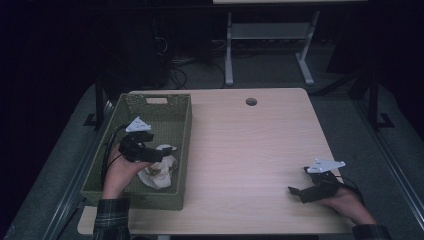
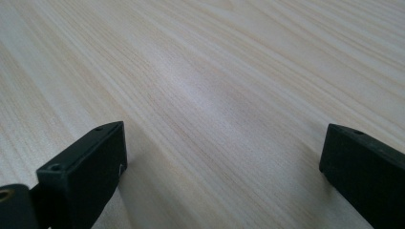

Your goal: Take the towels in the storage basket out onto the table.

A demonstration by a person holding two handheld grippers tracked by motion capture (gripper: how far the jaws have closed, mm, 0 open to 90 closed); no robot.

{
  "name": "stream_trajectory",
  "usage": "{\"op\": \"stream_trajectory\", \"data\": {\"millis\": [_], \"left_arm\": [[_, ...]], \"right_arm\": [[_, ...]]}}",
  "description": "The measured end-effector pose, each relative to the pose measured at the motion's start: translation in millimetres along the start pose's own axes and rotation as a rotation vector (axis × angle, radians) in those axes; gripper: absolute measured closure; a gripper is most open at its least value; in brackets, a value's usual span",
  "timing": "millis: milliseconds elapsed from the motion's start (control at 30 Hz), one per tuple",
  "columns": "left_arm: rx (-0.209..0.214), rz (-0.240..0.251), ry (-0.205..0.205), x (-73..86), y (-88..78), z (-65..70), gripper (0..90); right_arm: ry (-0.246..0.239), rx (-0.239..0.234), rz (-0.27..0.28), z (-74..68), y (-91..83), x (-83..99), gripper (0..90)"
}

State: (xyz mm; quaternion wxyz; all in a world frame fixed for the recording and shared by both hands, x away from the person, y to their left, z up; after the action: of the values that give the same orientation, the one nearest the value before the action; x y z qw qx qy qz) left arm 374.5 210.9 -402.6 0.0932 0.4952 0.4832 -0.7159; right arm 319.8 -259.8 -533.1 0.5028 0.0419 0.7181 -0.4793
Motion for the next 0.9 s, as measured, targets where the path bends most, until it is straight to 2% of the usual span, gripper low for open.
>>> {"op": "stream_trajectory", "data": {"millis": [133,267,367,467,533,733,900], "left_arm": [[-0.027,-0.024,-0.011,10.7,0.8,-11.0,13.4],[-0.032,-0.043,-0.016,19.1,3.9,-15.4,13.4],[-0.028,-0.064,0.000,25.9,9.4,-16.8,13.4],[-0.044,-0.088,0.006,33.1,13.7,-21.2,13.3],[-0.041,-0.098,-0.015,38.8,16.9,-22.8,13.3],[-0.032,-0.129,-0.018,46.2,22.1,-25.1,13.2],[-0.022,-0.187,-0.011,53.7,28.2,-24.0,13.1]], "right_arm": [[-0.001,0.000,-0.001,0.1,-0.1,0.0,1.6],[0.000,0.000,0.000,0.0,0.0,0.0,1.6],[0.001,0.000,-0.001,0.0,-0.1,0.0,1.6],[0.001,0.000,0.000,-0.1,0.0,0.0,1.6],[0.000,0.000,0.000,-0.1,0.0,0.0,1.6],[0.001,0.000,0.000,-0.1,0.0,0.0,1.6],[0.000,0.000,0.000,-0.1,0.0,0.0,1.6]]}}
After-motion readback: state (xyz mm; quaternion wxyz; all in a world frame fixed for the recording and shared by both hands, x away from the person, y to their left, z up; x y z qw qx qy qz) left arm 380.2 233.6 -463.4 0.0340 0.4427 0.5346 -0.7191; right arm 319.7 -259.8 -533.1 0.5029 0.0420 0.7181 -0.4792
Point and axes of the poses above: each handheld gripper's, and its own axes: y roughly forward along the jaws, x roughly out of its underside, z roughly to its right, the point moved 7 cm from there along y, roughly forward along the jaws, and after that the axes turned 5 degrees about z, right-handed, at the moved point
